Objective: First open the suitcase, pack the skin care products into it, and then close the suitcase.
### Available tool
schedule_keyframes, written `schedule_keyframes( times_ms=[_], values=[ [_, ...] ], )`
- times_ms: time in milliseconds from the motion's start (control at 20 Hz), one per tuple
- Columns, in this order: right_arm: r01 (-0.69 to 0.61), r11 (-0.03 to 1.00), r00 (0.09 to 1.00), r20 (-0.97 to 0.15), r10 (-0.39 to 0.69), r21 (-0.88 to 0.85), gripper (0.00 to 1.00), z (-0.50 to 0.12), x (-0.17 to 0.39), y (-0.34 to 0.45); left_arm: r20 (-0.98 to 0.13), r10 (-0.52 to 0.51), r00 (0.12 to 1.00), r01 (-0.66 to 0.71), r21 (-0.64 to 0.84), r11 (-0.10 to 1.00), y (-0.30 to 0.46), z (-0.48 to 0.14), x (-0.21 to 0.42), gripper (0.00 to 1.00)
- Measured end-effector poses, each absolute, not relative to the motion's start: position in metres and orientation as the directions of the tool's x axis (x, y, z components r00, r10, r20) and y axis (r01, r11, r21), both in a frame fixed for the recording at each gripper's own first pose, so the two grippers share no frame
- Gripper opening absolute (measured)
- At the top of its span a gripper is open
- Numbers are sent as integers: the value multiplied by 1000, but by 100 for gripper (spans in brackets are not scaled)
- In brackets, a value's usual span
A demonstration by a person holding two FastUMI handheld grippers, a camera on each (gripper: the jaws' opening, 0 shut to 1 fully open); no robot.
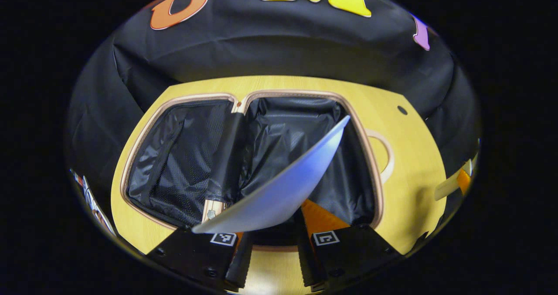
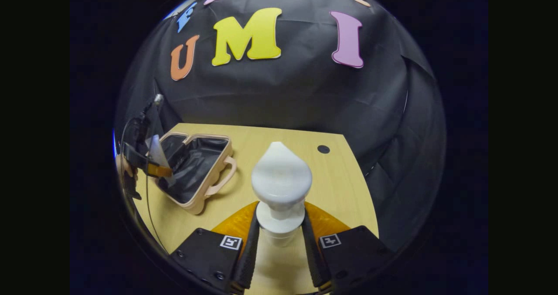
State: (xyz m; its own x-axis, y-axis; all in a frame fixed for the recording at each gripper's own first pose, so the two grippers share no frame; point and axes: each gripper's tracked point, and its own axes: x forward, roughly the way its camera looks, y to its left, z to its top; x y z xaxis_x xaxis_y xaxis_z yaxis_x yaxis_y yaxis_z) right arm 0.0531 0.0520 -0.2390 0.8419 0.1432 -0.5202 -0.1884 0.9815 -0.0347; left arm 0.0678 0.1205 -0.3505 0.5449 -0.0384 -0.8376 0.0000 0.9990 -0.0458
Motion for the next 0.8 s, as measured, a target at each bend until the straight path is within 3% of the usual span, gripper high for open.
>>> schedule_keyframes(
  times_ms=[300,700,800],
  values=[
    [-185,982,834,-535,136,-38,47,-239,41,60,-889,-32,457,7,-33,999,123,-372,67,49],
    [-202,979,821,-549,156,-25,47,-223,45,80,-873,-7,488,137,69,988,119,-371,105,49],
    [-220,975,815,-555,169,-25,47,-219,47,90,-901,-1,433,137,64,988,120,-371,98,49]
  ],
)
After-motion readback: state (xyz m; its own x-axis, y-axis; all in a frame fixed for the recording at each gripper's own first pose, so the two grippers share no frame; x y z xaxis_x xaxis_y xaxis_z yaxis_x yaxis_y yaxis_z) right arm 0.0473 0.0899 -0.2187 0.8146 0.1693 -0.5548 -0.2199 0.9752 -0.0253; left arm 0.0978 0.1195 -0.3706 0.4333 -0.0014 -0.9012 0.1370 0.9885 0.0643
